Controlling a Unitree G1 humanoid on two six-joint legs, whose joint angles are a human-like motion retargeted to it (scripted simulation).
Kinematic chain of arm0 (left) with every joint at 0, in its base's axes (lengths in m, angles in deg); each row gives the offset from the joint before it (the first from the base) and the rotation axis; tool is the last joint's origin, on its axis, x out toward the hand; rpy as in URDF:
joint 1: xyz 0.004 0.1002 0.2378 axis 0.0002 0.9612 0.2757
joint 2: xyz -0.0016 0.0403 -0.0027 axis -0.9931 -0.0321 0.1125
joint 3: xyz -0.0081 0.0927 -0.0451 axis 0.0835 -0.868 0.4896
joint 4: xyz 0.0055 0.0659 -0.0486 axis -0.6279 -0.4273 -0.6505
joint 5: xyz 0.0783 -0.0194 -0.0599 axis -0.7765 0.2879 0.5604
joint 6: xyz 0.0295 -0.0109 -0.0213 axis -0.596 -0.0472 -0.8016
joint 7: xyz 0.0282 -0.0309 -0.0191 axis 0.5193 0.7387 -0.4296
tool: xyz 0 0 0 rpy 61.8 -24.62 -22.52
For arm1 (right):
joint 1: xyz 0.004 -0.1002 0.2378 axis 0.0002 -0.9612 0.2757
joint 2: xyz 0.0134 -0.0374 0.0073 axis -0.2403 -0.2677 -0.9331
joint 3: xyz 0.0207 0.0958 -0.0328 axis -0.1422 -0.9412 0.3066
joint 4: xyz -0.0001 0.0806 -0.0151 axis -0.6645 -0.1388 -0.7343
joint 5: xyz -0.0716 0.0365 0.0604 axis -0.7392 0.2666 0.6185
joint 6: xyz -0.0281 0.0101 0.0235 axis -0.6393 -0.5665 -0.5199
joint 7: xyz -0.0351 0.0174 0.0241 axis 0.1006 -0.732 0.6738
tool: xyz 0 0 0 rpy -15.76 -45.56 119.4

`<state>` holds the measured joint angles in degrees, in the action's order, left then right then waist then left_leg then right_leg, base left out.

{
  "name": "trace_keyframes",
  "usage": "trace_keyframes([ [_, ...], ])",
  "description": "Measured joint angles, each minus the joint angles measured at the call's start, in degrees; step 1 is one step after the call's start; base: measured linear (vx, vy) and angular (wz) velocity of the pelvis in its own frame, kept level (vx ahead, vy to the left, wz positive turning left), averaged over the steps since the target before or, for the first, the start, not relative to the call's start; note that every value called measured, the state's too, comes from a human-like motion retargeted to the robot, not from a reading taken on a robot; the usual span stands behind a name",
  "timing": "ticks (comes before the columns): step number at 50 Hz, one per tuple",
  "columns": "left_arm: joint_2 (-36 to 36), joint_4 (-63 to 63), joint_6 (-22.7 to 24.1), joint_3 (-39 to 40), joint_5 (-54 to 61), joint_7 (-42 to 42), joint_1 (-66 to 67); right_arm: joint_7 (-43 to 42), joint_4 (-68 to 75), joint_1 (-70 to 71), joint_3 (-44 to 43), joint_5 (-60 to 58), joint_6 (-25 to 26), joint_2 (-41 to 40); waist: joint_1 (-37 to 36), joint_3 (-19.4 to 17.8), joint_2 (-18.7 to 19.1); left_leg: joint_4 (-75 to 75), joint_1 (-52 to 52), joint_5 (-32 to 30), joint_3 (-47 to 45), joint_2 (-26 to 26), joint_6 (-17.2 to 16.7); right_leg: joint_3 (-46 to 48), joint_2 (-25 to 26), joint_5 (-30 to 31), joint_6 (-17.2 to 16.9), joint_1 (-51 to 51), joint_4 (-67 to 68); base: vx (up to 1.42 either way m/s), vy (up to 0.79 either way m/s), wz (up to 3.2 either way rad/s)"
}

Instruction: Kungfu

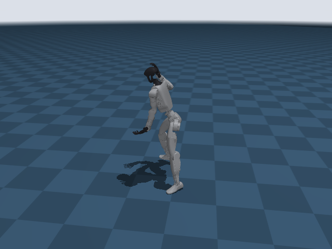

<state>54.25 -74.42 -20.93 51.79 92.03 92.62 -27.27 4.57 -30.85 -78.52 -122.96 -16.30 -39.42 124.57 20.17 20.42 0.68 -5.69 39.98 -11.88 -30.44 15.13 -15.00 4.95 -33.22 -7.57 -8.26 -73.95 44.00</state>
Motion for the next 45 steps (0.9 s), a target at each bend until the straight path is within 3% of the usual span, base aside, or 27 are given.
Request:
trace_keyframes([
  [11,-3.9,-0.7,-0.2,4.8,-6.1,-2.0,10.6,-1.8,0.6,-1.5,1.6,-5.0,1.8,-0.9,-1.1,-1.9,-2.6,-1.7,2.2,3.2,1.2,-2.0,0.0,1.2,-2.1,6.5,-1.8,1.5,-7.5,0.01,0.10,-0.05],
  [17,-7.2,0.6,-0.1,4.9,-12.0,-3.9,15.2,-2.7,1.4,-1.9,2.3,-6.6,2.8,-1.3,-3.4,-3.3,-6.6,-8.9,4.3,16.4,11.3,-7.8,0.0,2.0,-4.6,12.2,-4.7,1.2,-13.1,0.07,0.20,-0.50],
  [20,-10.2,-1.2,1.4,2.5,-18.9,-7.4,16.3,-2.4,5.0,0.6,3.9,-9.6,3.5,2.1,-4.4,-4.5,-8.5,-11.8,3.3,18.1,14.1,-8.8,0.0,4.6,-5.9,16.8,-6.6,-0.1,-15.6,0.05,0.06,-1.10],
  [22,-11.2,-3.6,4.3,0.9,-27.2,-13.7,16.0,-0.3,9.0,4.1,6.6,-13.3,4.2,6.2,-3.5,-4.9,-7.7,-13.2,2.7,18.2,14.7,-7.9,0.0,11.0,-8.3,16.8,-5.9,-1.0,-15.3,-0.03,0.09,-1.24],
  [23,-11.7,-4.7,5.4,-0.5,-31.2,-18.1,15.6,0.9,11.4,7.0,9.3,-16.0,4.6,8.6,-3.3,-4.6,-7.4,-13.8,2.3,18.7,13.5,-7.1,0.0,14.8,-9.3,15.6,-3.9,-1.7,-15.1,-0.04,0.11,-1.81],
  [25,-13.3,-6.5,6.5,-4.5,-38.2,-24.2,14.3,3.7,15.9,14.8,17.6,-22.2,5.8,12.7,-3.2,-3.0,-6.5,-12.4,0.2,19.2,8.6,-5.0,0.0,23.7,-10.9,10.4,5.3,-3.2,-12.9,-0.04,0.09,-2.16],
  [27,-14.0,-7.5,6.0,-8.0,-44.5,-26.9,10.8,6.7,18.2,20.6,23.7,-28.1,6.3,15.2,-0.7,-1.8,-5.9,-10.1,-3.1,18.1,5.3,-5.0,0.0,28.2,-13.0,6.7,10.0,-3.6,-8.5,0.01,-0.01,-1.41],
  [30,-12.6,-10.4,4.8,-12.1,-53.1,-39.2,-0.6,7.9,24.7,37.7,40.5,-41.0,5.9,17.8,2.0,-1.4,-4.3,-7.9,-9.0,13.6,4.4,-3.6,0.0,19.5,-7.2,5.7,10.9,-5.7,-4.8,0.13,-0.40,-1.15],
  [32,-11.5,-9.5,6.5,-16.9,-53.7,-47.2,-8.5,8.4,25.5,41.3,44.5,-46.1,4.1,18.7,3.7,1.8,-4.5,-5.6,-12.2,6.9,2.8,-3.8,0.0,18.3,-6.1,3.5,12.2,-6.5,-1.4,0.20,-0.61,-0.86],
  [35,-9.4,-7.6,4.6,-20.9,-52.9,-50.5,-22.0,8.7,25.9,46.9,50.4,-50.8,1.5,18.9,7.3,6.5,-5.4,-2.2,-17.0,-8.5,-2.2,-3.4,0.0,16.2,-2.7,-2.9,12.3,-6.5,3.0,0.19,-0.88,-0.77],
  [37,-6.7,-5.7,2.7,-21.1,-55.4,-53.2,-32.4,9.3,27.6,56.7,59.2,-52.5,-0.4,19.9,8.2,6.4,-7.6,-6.7,-21.0,-17.8,-2.3,-1.3,0.0,14.8,2.9,-7.9,11.2,-1.7,4.2,0.42,-0.96,-2.09],
  [38,-5.1,-4.2,2.2,-22.7,-56.2,-55.3,-37.0,9.5,28.1,62.0,64.1,-53.1,-0.9,20.5,7.3,6.0,-8.5,-15.1,-21.7,-18.0,2.4,1.3,0.0,14.3,7.0,-10.8,10.5,1.7,5.1,0.61,-0.85,-3.23],
  [39,-4.9,-2.7,1.2,-24.7,-57.2,-57.0,-41.7,9.6,28.5,68.5,69.6,-53.3,-1.3,20.8,6.6,5.7,-9.2,-20.5,-21.9,-18.1,7.2,0.2,0.0,13.0,10.3,-11.6,9.5,4.8,3.8,0.62,-0.66,-3.50],
  [40,-5.3,-1.2,0.0,-26.8,-58.5,-58.6,-46.4,9.8,28.8,75.7,75.5,-53.2,-1.8,20.9,6.1,5.3,-9.8,-24.2,-21.9,-18.1,12.1,-2.9,0.0,11.2,13.3,-11.3,8.2,7.7,1.6,0.56,-0.27,-3.21],
  [42,-6.5,1.6,-3.8,-31.4,-61.2,-64.4,-53.9,10.5,29.9,91.1,88.5,-54.1,-3.3,19.9,4.1,5.6,-12.0,-26.0,-22.0,-17.0,18.5,-14.2,0.0,6.8,16.9,-10.1,6.1,13.3,-3.8,0.60,0.03,-3.07],
  [45,-8.6,4.3,-9.4,-35.5,-68.8,-70.4,-62.6,9.4,31.2,106.6,103.0,-56.7,-4.3,15.1,1.6,7.9,-12.7,-32.0,-19.0,-10.2,11.7,-18.3,0.0,3.4,20.0,-9.6,5.2,20.2,-8.5,0.70,-0.16,-2.37],
])
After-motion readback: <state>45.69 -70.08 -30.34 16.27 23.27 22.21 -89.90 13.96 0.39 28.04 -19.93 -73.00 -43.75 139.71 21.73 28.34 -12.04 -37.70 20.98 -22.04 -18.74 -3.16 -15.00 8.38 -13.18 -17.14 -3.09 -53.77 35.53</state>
